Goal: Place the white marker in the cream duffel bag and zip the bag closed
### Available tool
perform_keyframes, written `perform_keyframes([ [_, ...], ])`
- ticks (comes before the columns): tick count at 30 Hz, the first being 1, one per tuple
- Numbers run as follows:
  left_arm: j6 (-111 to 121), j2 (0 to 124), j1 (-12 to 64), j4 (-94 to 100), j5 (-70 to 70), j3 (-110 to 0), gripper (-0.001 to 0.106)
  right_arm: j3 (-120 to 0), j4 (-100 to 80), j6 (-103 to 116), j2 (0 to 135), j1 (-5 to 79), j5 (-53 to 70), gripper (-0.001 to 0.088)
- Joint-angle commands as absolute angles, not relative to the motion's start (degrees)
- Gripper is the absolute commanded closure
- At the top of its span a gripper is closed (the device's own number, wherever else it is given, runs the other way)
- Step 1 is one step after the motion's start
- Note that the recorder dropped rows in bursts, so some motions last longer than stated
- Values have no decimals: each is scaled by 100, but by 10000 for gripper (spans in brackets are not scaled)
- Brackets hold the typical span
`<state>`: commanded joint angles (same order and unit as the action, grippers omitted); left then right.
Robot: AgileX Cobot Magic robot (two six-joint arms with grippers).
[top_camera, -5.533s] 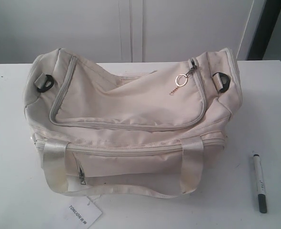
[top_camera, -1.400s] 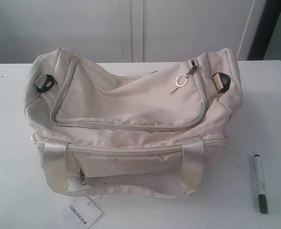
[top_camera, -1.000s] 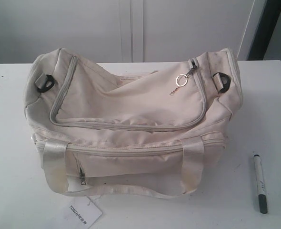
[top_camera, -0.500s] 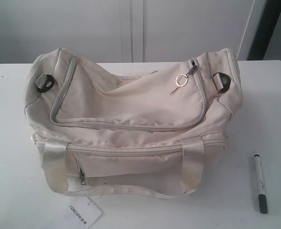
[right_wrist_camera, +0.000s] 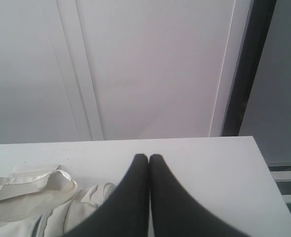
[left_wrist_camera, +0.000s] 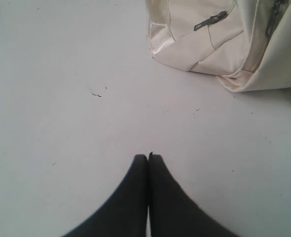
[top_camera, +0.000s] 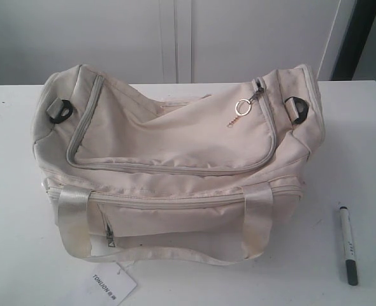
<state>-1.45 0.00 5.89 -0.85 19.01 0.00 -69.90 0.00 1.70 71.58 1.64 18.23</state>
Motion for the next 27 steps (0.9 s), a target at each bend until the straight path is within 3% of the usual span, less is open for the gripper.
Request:
perform_keyframes([
  [27,-145,0,589,-85,1901,0,1053,-7248,59,469,7692,173,3472,868],
])
